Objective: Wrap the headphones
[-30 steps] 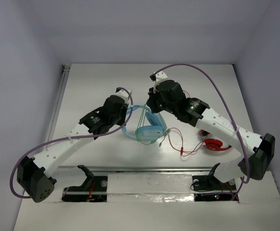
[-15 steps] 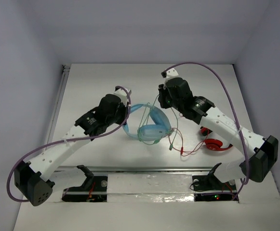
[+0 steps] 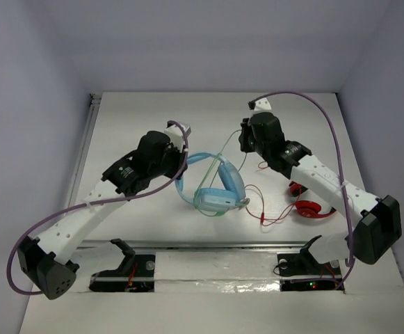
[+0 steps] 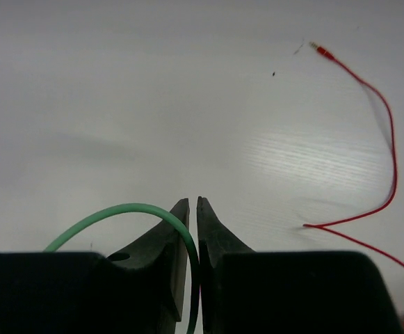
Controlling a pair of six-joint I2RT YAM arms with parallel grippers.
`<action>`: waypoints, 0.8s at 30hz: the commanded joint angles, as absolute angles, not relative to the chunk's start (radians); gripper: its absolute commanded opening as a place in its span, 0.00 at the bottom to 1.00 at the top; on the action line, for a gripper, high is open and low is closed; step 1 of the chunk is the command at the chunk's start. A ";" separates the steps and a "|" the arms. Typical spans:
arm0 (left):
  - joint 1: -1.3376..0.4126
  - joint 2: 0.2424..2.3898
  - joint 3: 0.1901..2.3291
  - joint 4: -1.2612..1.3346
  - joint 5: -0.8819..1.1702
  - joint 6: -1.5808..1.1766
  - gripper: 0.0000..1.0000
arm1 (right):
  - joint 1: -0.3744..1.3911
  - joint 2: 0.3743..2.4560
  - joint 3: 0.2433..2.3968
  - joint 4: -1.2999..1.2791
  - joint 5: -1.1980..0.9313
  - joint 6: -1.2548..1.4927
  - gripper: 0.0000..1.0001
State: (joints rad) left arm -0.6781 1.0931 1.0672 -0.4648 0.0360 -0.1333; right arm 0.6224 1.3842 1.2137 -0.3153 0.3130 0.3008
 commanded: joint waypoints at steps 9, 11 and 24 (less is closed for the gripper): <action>-0.601 1.025 1.216 -0.371 0.175 -0.192 0.00 | 0.601 1.336 0.973 0.101 -0.040 0.430 0.23; -0.591 1.020 1.239 -0.354 0.176 -0.210 0.00 | 0.601 1.339 0.954 0.158 -0.095 0.431 0.25; -0.571 1.072 1.344 -0.264 0.144 -0.316 0.00 | 0.571 1.373 0.830 0.394 -0.221 0.520 0.31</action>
State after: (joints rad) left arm -0.5804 1.0740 1.2728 -0.3962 0.1322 -0.2325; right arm 0.5808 1.3701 0.8528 0.2684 -0.1833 0.4919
